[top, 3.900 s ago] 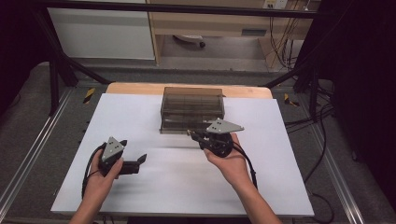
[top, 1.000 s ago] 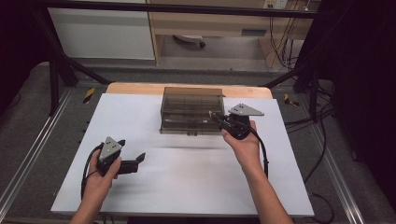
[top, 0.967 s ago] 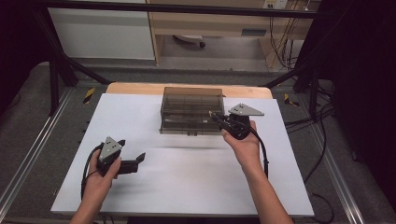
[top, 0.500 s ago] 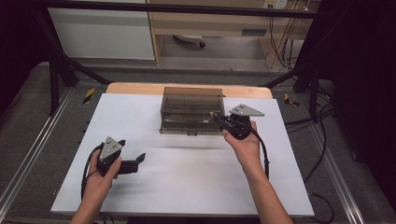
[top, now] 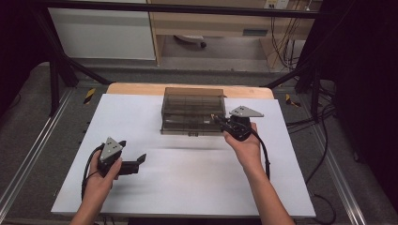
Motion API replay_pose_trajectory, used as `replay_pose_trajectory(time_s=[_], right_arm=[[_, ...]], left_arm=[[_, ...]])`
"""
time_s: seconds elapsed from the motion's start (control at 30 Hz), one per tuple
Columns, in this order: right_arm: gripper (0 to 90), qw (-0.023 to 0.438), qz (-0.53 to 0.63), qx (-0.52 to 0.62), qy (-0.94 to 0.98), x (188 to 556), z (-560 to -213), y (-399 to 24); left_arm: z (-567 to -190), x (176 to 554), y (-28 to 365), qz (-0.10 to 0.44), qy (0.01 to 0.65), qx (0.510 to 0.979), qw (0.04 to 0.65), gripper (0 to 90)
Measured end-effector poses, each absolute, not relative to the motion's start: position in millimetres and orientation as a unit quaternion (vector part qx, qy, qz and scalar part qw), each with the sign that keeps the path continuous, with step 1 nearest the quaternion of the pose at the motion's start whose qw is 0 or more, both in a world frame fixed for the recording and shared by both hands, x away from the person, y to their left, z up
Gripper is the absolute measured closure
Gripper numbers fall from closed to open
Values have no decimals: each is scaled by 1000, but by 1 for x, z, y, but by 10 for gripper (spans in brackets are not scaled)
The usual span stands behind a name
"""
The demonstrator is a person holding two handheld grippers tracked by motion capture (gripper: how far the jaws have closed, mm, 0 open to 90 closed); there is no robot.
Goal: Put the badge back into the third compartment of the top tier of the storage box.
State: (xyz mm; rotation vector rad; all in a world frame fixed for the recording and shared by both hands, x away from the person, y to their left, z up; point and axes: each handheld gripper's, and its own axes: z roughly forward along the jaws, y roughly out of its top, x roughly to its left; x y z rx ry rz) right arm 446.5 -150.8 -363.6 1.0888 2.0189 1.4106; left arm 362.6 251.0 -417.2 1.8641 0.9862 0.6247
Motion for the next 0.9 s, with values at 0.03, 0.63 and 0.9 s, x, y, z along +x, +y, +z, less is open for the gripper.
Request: replay_pose_trajectory(time_s=[0.03,0.63,0.9], right_arm=[[811,222,510,395,731,447,-364,-151],[811,219,503,400,734,450,-372,-150],[811,220,500,404,733,451,-374,-148]], left_arm=[[-417,363,251,253,400,755,455,69],[-418,363,250,251,398,757,454,69],[-418,363,249,250,396,760,451,70]])
